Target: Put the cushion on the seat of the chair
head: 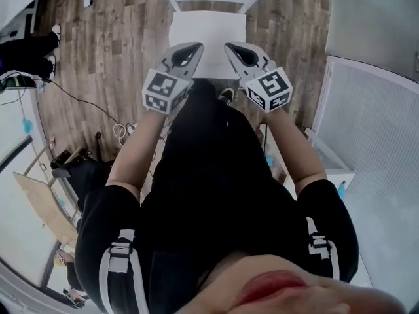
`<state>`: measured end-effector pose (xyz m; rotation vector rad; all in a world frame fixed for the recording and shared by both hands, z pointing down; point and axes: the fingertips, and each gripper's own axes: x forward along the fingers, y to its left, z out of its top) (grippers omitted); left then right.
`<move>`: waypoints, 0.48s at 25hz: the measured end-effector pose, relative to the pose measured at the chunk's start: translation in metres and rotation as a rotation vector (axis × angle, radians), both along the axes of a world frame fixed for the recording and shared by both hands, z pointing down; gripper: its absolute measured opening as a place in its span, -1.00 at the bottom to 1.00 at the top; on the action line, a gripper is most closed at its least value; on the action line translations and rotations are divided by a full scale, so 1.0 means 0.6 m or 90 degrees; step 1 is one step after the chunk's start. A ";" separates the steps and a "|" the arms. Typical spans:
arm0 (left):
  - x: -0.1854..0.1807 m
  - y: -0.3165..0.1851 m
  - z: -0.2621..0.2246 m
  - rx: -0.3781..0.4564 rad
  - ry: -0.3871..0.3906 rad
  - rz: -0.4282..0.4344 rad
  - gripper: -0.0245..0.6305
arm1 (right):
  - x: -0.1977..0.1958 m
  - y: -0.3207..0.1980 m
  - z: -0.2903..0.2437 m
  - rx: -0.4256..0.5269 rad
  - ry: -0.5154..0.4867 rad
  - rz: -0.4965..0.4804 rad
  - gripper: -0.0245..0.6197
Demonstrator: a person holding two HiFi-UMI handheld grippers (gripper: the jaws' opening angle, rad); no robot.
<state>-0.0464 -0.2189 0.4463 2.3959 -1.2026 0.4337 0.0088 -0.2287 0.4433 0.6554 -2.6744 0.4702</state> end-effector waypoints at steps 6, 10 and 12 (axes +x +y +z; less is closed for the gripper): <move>0.002 0.020 -0.159 0.083 0.029 0.004 -0.89 | -0.002 0.016 -0.155 0.078 -0.045 0.000 -0.88; -0.001 0.018 -0.253 0.162 0.042 -0.005 -0.89 | -0.006 0.032 -0.234 0.139 -0.077 -0.004 -0.88; -0.002 0.013 -0.297 0.201 0.044 -0.004 -0.89 | -0.008 0.034 -0.266 0.162 -0.082 -0.005 -0.88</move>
